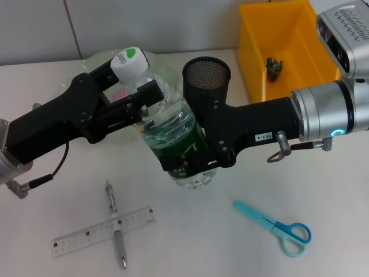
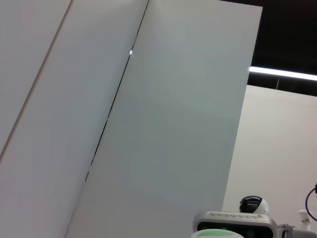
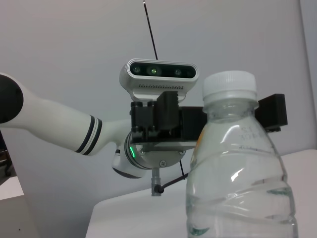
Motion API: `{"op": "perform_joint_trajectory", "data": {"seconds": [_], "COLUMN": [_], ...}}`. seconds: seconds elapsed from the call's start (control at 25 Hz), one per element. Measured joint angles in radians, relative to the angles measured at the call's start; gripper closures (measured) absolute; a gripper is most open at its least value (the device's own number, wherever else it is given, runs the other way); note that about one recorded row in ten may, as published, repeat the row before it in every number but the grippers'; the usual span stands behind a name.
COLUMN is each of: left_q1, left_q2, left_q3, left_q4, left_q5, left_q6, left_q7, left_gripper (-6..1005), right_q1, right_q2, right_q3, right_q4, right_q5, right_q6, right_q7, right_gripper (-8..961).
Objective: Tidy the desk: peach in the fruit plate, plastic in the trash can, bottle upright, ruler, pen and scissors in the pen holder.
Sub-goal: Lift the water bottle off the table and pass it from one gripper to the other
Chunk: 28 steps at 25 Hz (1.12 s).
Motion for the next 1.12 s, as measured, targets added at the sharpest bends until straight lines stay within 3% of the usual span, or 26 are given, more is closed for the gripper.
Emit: {"op": "perform_joint_trajectory", "data": {"seconds": [0.32,0.8,1.12], "left_q1": [0.000,-0.005,-0.007], "left_q2": [0.001,0.002,0.003], "left_q3": [-0.005,-0.008,-0.007], "left_q4": [0.000,0.000,0.000], "left_q5": [-0.004,-0.009,-0.013], "left_q6": [-0.001,-0.030,-0.037], "left_q7": [-0.005,-0.030,-0.047], "left_gripper": [205,506,563], "right_q1": [0.010,0.012,0.026], "right_q2": [0.000,-0.001,-0.003], "right_q3": [0.000,0.000,-0.019], "right_q4": [0.003,0.002,-0.001], "right_q5": [0.000,-0.002,-0.012], "right_q6": [0.000,0.004,0.012], "right_q7": [0.000,0.002,0.020], "right_gripper": [180,181,180]}}
